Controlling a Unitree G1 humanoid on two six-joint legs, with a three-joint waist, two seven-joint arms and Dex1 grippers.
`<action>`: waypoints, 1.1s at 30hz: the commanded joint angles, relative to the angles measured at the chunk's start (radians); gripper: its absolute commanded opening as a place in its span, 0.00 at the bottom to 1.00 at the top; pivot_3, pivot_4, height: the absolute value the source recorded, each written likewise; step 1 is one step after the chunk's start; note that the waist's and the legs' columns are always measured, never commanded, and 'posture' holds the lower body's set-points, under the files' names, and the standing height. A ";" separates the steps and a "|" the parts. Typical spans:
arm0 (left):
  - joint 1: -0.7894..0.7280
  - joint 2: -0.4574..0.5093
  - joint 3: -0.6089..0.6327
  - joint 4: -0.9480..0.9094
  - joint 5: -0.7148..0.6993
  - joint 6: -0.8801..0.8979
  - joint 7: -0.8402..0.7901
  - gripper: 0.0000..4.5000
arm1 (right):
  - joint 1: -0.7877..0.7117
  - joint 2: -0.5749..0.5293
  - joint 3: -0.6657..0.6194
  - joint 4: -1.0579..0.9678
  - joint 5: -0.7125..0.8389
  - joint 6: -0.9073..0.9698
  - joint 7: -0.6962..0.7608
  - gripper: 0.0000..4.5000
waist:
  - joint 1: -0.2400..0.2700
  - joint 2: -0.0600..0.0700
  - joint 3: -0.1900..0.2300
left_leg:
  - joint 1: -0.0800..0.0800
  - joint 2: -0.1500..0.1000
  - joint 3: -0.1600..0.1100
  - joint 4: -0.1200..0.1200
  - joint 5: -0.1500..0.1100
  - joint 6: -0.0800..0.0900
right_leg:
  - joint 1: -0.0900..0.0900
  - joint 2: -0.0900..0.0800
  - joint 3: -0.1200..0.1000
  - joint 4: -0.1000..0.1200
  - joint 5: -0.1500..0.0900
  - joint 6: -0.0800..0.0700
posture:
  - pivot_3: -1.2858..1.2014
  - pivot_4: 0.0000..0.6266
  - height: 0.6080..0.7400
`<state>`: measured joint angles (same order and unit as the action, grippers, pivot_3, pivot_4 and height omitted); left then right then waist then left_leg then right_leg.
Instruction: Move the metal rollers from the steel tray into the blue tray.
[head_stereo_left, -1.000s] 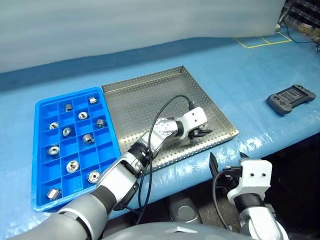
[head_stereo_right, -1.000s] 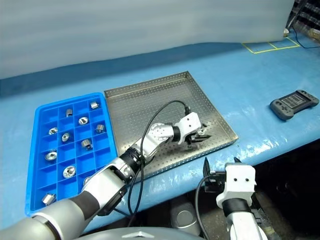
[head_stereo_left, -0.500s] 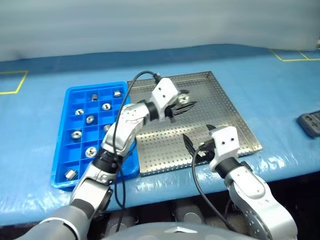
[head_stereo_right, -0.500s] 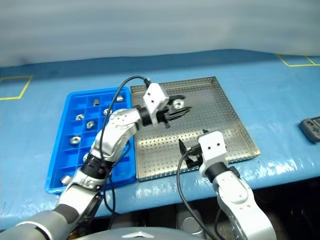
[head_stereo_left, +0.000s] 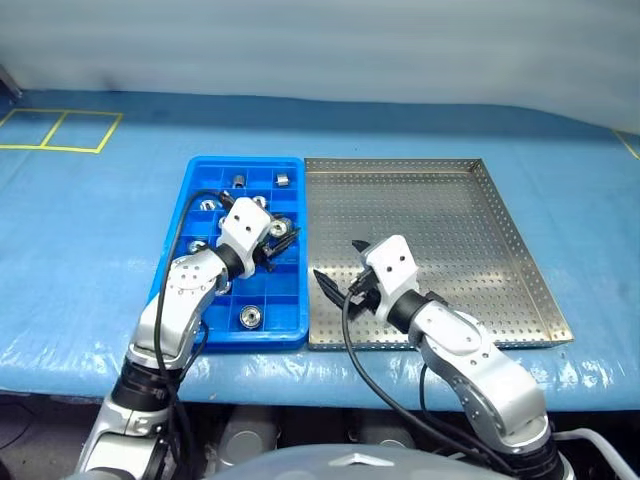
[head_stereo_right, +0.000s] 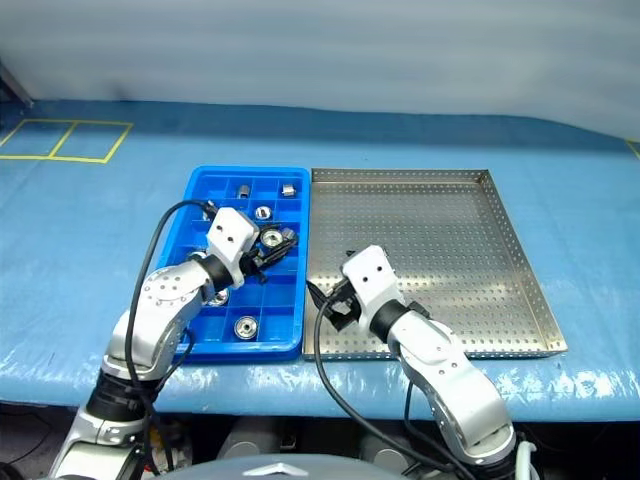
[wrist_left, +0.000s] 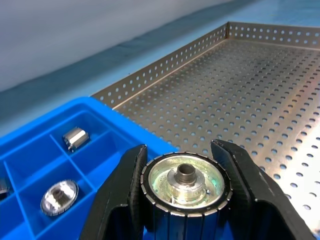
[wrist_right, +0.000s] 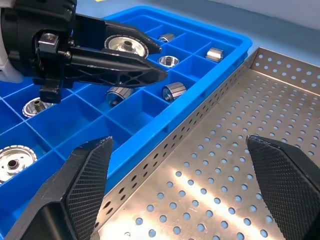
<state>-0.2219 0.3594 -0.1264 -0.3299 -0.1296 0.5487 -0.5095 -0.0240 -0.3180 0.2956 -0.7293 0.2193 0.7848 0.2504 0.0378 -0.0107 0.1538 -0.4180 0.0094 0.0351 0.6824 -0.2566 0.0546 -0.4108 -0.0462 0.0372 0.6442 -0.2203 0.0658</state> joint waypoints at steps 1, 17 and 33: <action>0.034 0.000 0.034 -0.076 -0.013 0.022 0.031 0.39 | -0.008 0.007 0.000 -0.018 0.001 -0.023 0.010 1.00 | 0.000 0.000 0.000 | 0.001 0.000 0.000 0.000 0.000 0.000 | 0.000 0.000 0.000 0.000 0.000 0.000 | 0.57 0.24 1.00; 0.105 -0.016 -0.003 -0.106 -0.067 0.091 0.018 0.39 | 0.031 0.016 -0.006 -0.036 -0.012 -0.016 -0.003 1.00 | 0.000 0.000 0.000 | 0.001 0.001 0.000 0.000 0.001 -0.001 | 0.000 0.000 -0.001 0.001 0.000 -0.001 | 0.55 0.24 1.00; 0.102 0.009 -0.018 -0.112 -0.123 0.138 -0.033 0.99 | 0.043 0.023 -0.012 -0.044 -0.017 -0.017 -0.024 1.00 | 0.004 0.000 0.000 | 0.001 0.001 -0.001 0.000 0.000 0.000 | -0.001 -0.001 -0.002 -0.001 -0.001 -0.001 | 0.55 0.24 1.00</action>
<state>-0.1085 0.3793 -0.1187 -0.4106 -0.2170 0.6957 -0.5165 0.0182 -0.3012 0.2964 -0.7242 0.2059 0.7830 0.2324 0.0417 -0.0109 0.1536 -0.4170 0.0097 0.0339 0.6820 -0.2564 0.0546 -0.4118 -0.0473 0.0343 0.6431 -0.2209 0.0643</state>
